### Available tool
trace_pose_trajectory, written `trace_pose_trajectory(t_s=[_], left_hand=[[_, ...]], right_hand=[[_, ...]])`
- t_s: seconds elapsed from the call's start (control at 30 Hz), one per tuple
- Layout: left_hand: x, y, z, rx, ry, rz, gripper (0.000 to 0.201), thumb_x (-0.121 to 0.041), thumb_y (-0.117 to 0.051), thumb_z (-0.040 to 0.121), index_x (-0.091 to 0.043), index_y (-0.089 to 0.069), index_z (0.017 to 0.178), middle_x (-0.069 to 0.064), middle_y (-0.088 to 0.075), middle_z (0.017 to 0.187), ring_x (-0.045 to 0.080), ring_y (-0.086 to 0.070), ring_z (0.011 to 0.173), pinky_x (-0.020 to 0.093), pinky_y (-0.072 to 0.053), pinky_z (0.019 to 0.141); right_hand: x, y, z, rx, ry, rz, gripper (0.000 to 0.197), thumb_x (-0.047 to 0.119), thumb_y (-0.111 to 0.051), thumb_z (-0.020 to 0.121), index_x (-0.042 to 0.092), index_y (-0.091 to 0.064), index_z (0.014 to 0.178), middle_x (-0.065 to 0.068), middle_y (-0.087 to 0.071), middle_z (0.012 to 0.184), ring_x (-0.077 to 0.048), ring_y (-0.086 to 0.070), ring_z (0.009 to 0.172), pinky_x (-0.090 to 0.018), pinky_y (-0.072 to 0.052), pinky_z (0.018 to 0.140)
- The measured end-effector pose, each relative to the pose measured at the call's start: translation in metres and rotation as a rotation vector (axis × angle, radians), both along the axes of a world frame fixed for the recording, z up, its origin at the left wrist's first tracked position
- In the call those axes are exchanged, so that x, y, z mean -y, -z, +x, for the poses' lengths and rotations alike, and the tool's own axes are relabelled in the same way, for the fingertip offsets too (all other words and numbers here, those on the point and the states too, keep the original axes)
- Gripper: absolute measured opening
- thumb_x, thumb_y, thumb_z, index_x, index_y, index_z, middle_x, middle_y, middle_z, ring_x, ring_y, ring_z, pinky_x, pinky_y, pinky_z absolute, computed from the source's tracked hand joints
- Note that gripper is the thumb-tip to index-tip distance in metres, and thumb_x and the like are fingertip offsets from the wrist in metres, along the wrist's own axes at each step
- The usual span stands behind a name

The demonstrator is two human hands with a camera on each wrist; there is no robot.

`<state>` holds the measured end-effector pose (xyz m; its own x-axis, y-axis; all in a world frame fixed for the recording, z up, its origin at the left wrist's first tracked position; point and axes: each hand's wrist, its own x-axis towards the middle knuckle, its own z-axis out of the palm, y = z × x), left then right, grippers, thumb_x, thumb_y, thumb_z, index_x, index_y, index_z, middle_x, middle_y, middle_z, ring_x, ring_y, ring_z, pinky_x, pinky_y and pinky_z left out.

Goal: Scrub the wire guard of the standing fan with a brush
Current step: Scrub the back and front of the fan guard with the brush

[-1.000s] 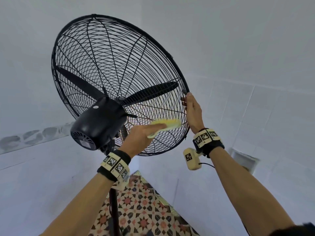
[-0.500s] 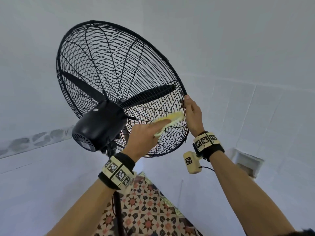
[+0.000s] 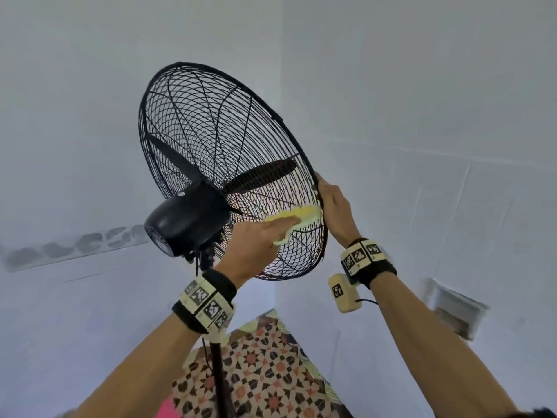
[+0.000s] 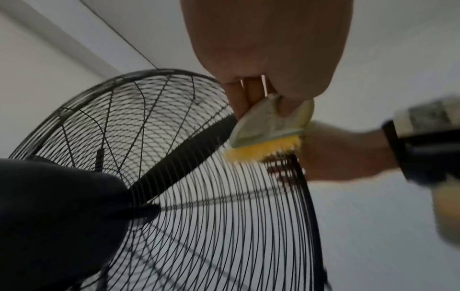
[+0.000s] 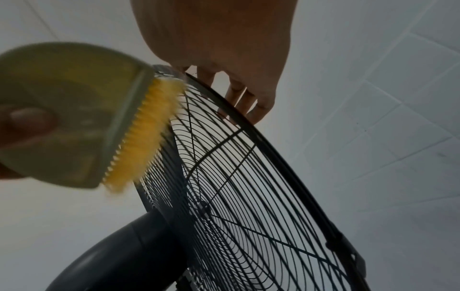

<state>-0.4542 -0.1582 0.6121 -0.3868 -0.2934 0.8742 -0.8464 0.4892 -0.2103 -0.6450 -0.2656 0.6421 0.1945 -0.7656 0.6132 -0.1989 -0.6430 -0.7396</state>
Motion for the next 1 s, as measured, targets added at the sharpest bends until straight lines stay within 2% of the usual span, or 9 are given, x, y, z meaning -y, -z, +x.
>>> trace_pose_trajectory(t_s=[0.07,0.2,0.4,0.5,0.63,0.7,0.77,0.9,1.0], left_hand=[[-0.003,-0.024,0.002,-0.116,-0.005,-0.082,0.063,0.006,-0.084,0.072,-0.022,-0.072,0.127,0.003,-0.080,0.105,0.017,-0.071,0.056,0.022,-0.054,0.052],[-0.007,-0.060,0.009,-0.215,-0.125,-0.158,0.048,-0.011,-0.070,0.090,-0.023,-0.066,0.136,0.009,-0.079,0.106,0.023,-0.074,0.064,0.033,-0.061,0.060],[-0.012,0.014,-0.036,0.060,-0.138,0.115,0.064,0.002,-0.092,0.061,-0.027,-0.077,0.116,-0.005,-0.079,0.081,0.014,-0.063,0.044,0.019,-0.048,0.052],[-0.018,-0.017,-0.042,-0.067,-0.167,0.091,0.044,-0.006,-0.079,0.082,-0.022,-0.075,0.123,0.001,-0.078,0.077,0.015,-0.059,0.041,0.028,-0.054,0.046],[-0.028,-0.090,-0.032,-0.174,-0.350,-0.064,0.029,-0.012,-0.072,0.096,-0.018,-0.069,0.124,-0.009,-0.056,0.060,0.015,-0.047,0.041,0.027,-0.048,0.051],[-0.027,-0.086,-0.041,-0.081,-0.401,-0.040,0.040,-0.002,-0.076,0.088,-0.018,-0.069,0.124,-0.003,-0.066,0.065,0.017,-0.052,0.042,0.028,-0.048,0.051],[-0.024,-0.051,-0.054,0.026,-0.389,0.098,0.050,0.001,-0.073,0.085,-0.024,-0.068,0.127,0.000,-0.079,0.086,0.020,-0.063,0.049,0.031,-0.054,0.051],[-0.026,0.008,-0.081,0.131,-0.396,0.341,0.043,-0.006,-0.057,0.095,-0.030,-0.063,0.130,-0.004,-0.080,0.096,0.017,-0.062,0.050,0.027,-0.050,0.050],[-0.029,-0.021,-0.085,0.027,-0.374,0.102,0.052,0.006,-0.076,0.079,-0.022,-0.072,0.122,0.004,-0.079,0.084,0.021,-0.061,0.042,0.033,-0.053,0.042]], right_hand=[[0.001,-0.001,-0.003,-0.004,-0.028,-0.002,0.043,0.045,-0.030,0.111,0.038,-0.051,0.148,0.013,-0.055,0.133,-0.003,-0.046,0.127,-0.015,-0.031,0.109],[0.012,0.006,-0.007,0.052,-0.192,0.102,0.046,0.067,-0.031,0.103,0.053,-0.055,0.140,0.016,-0.057,0.144,-0.008,-0.051,0.134,-0.040,-0.038,0.116],[0.030,-0.004,-0.019,0.093,-0.308,0.200,0.023,0.040,-0.052,0.106,0.037,-0.069,0.121,0.004,-0.072,0.123,-0.020,-0.066,0.118,-0.048,-0.052,0.105],[0.036,-0.006,-0.023,0.119,-0.349,0.231,0.015,0.035,-0.059,0.104,0.026,-0.069,0.110,-0.006,-0.071,0.110,-0.023,-0.067,0.101,-0.040,-0.058,0.090],[0.036,-0.001,-0.027,0.175,-0.432,0.272,0.015,0.029,-0.061,0.103,0.017,-0.068,0.108,-0.011,-0.069,0.107,-0.019,-0.065,0.093,-0.024,-0.057,0.075],[0.039,0.002,-0.026,0.204,-0.435,0.286,0.011,0.025,-0.060,0.104,0.017,-0.069,0.104,-0.009,-0.071,0.105,-0.018,-0.065,0.090,-0.027,-0.057,0.076],[0.042,0.003,-0.025,0.211,-0.421,0.285,0.010,0.021,-0.061,0.103,0.021,-0.071,0.101,-0.004,-0.073,0.100,-0.018,-0.063,0.090,-0.033,-0.052,0.078],[0.042,0.006,-0.022,0.187,-0.401,0.250,0.011,0.036,-0.068,0.097,0.037,-0.076,0.091,-0.006,-0.074,0.113,-0.025,-0.064,0.103,-0.050,-0.053,0.094],[0.046,0.010,-0.026,0.217,-0.407,0.231,0.011,0.028,-0.069,0.097,0.035,-0.076,0.091,-0.006,-0.075,0.104,-0.023,-0.065,0.096,-0.047,-0.053,0.091]])
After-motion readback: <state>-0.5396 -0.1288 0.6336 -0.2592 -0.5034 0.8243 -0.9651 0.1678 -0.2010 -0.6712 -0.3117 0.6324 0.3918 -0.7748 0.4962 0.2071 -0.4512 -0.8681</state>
